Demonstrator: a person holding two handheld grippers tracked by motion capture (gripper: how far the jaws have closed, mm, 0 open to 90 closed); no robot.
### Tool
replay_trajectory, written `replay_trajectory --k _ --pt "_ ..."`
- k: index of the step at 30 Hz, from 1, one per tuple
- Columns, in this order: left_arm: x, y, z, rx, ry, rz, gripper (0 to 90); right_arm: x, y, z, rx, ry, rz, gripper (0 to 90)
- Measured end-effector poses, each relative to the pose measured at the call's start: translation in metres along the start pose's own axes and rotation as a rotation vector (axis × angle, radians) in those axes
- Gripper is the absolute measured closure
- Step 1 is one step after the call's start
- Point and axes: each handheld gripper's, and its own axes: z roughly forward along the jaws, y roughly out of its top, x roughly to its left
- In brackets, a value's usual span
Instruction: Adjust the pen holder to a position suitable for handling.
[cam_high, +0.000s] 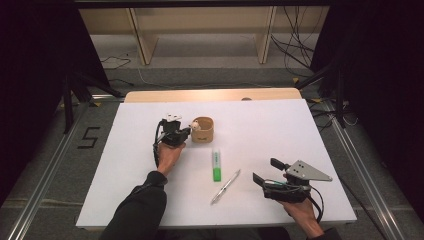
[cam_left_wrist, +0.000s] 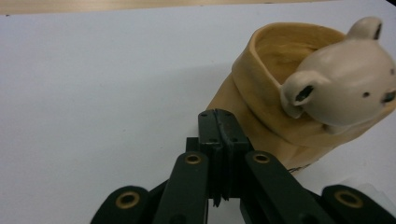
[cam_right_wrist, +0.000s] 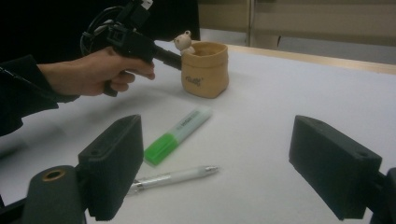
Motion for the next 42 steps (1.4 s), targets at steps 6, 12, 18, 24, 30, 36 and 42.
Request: replay_trajectory --k 6,12,18,24,30,36,42 --pt "0.0 0.001 0.004 0.023 -0.013 -0.022 89.2 0.0 0.0 0.0 0.0 0.001 0.003 18.8" --pt "-0.003 0.003 0.005 0.018 0.017 -0.018 89.3 0.0 0.0 0.001 0.007 0.002 0.0 18.9" --pt "-0.006 0.004 0.006 0.023 0.032 -0.009 89.3 0.0 0.0 0.002 0.009 0.004 0.001 18.8" --pt "-0.021 0.005 0.013 0.024 0.014 0.018 89.3 0.0 0.0 0.002 0.009 0.006 -0.002 18.9" --pt "-0.033 0.008 0.021 0.026 0.013 0.025 89.3 -0.001 0.0 0.001 0.009 0.005 0.001 18.9" --pt "-0.041 0.009 0.025 0.02 0.008 0.024 89.3 -0.001 0.0 0.001 0.011 0.005 0.002 18.9" --pt "-0.042 0.01 0.026 0.017 0.009 -0.001 89.2 -0.001 0.0 0.001 0.01 0.006 0.002 18.9"
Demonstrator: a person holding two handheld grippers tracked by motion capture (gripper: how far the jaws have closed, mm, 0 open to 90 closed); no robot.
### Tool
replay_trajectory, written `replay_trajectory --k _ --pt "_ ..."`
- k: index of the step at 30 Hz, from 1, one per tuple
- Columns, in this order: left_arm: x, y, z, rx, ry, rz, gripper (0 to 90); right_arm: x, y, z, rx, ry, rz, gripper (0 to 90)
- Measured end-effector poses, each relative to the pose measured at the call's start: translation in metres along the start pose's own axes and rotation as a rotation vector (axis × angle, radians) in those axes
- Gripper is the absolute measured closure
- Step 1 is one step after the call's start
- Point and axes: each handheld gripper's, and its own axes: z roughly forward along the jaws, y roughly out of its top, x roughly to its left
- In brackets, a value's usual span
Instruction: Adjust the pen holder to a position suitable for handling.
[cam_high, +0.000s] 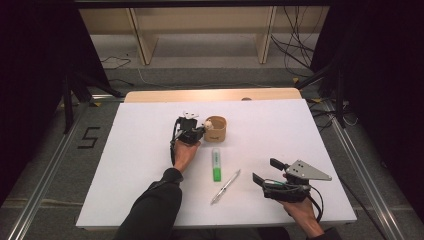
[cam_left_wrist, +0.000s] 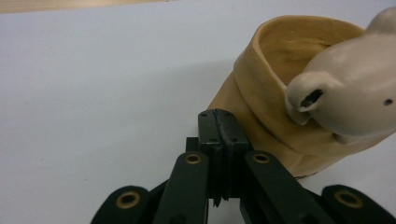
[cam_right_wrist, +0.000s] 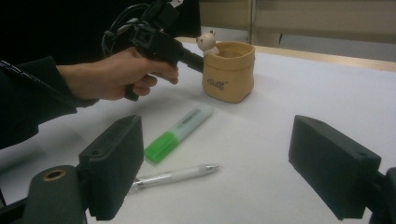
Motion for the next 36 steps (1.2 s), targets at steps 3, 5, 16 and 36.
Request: replay_trajectory --k 3,5,16,36 --pt "-0.007 0.002 0.002 0.005 0.001 -0.004 89.2 0.001 0.0 0.0 0.001 0.0 -0.002 18.9" --pt "-0.011 0.003 0.002 0.017 0.011 0.011 89.2 0.001 0.0 0.0 -0.001 0.0 -0.001 18.9" --pt "-0.007 0.003 -0.012 0.025 -0.001 0.01 87.7 0.0 0.0 -0.002 -0.003 -0.007 -0.001 18.9" --pt "-0.005 -0.004 -0.072 0.092 -0.129 0.063 35.3 -0.007 0.003 -0.005 0.001 -0.02 0.001 18.7"
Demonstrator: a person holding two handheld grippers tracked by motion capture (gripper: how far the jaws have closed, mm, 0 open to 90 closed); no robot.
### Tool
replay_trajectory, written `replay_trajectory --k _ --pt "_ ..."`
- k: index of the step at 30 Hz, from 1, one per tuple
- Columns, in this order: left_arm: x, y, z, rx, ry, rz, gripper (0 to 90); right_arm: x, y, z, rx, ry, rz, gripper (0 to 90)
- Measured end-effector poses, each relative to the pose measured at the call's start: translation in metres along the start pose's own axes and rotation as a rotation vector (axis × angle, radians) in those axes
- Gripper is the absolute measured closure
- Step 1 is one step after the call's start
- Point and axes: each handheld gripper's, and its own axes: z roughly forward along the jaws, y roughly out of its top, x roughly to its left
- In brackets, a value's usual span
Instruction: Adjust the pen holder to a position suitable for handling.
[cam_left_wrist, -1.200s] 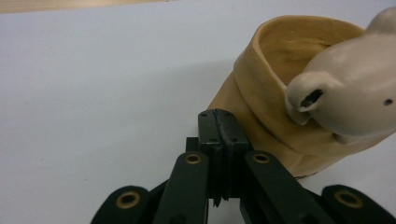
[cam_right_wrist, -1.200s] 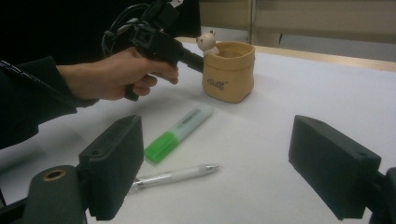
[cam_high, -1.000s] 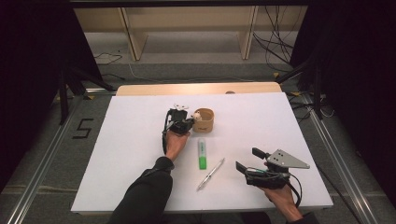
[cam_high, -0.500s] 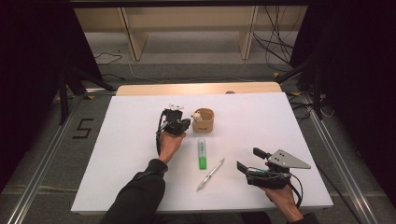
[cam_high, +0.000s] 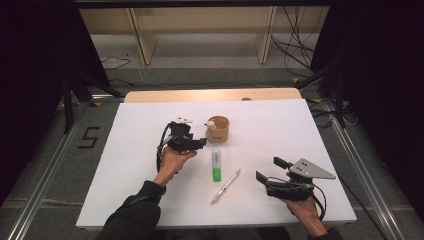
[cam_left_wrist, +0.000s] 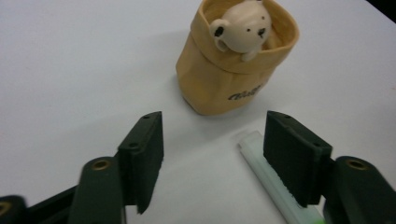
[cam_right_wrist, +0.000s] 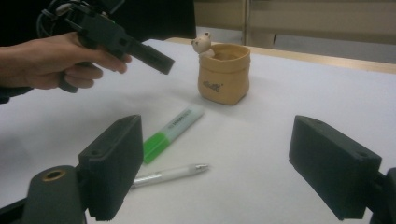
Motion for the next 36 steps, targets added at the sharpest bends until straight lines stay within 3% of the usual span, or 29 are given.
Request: replay_trajectory --k 16,21,26,30,36 --pt "-0.005 -0.019 -0.048 -0.074 -0.112 0.058 22.1 -0.016 0.006 -0.005 0.08 0.017 -0.017 18.0" --pt "-0.009 -0.025 -0.056 -0.084 -0.132 0.099 19.6 -0.022 0.008 -0.005 0.12 0.024 -0.037 17.5" --pt "-0.011 -0.032 -0.067 -0.106 -0.163 0.112 17.8 -0.03 0.011 -0.008 0.153 0.02 -0.045 17.5" --pt "-0.012 -0.037 -0.078 -0.133 -0.165 0.149 16.8 -0.033 0.01 -0.008 0.178 0.019 -0.055 17.4" --pt "-0.011 -0.044 -0.088 -0.161 -0.184 0.171 15.3 -0.036 0.009 -0.006 0.229 0.032 -0.074 16.8"
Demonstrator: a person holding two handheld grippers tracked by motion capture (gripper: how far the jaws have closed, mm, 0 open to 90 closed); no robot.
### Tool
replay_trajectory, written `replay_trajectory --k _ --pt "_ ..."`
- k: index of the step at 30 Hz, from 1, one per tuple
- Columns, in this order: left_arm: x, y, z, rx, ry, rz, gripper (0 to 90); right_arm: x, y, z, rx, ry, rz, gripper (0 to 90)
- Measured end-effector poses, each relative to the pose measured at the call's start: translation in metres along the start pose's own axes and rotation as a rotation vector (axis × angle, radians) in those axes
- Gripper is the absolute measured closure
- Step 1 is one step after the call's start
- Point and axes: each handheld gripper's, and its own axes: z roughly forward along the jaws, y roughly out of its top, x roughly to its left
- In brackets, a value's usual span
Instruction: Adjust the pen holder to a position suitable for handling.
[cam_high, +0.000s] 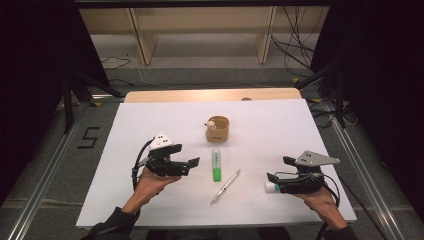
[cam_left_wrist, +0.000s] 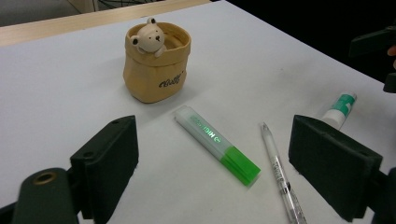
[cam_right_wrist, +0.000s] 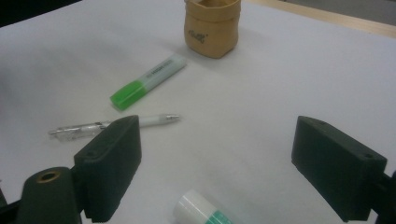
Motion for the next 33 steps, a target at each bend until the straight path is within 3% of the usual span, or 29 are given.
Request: replay_trajectory --k 10,14,28,33 --pt "0.003 -0.01 -0.02 -0.037 0.019 0.006 15.2 -0.002 0.001 0.001 0.07 0.024 -0.029 16.3" --pt "0.002 -0.014 -0.023 -0.039 0.031 0.03 15.1 -0.003 0.001 0.001 0.1 0.024 -0.039 16.2" --pt "0.0 -0.021 -0.034 -0.08 0.02 0.042 14.9 -0.003 -0.002 0.002 0.177 0.037 -0.064 15.8" --pt "-0.001 -0.025 -0.034 -0.068 0.023 0.052 14.9 -0.002 -0.002 0.002 0.189 0.039 -0.072 15.8"
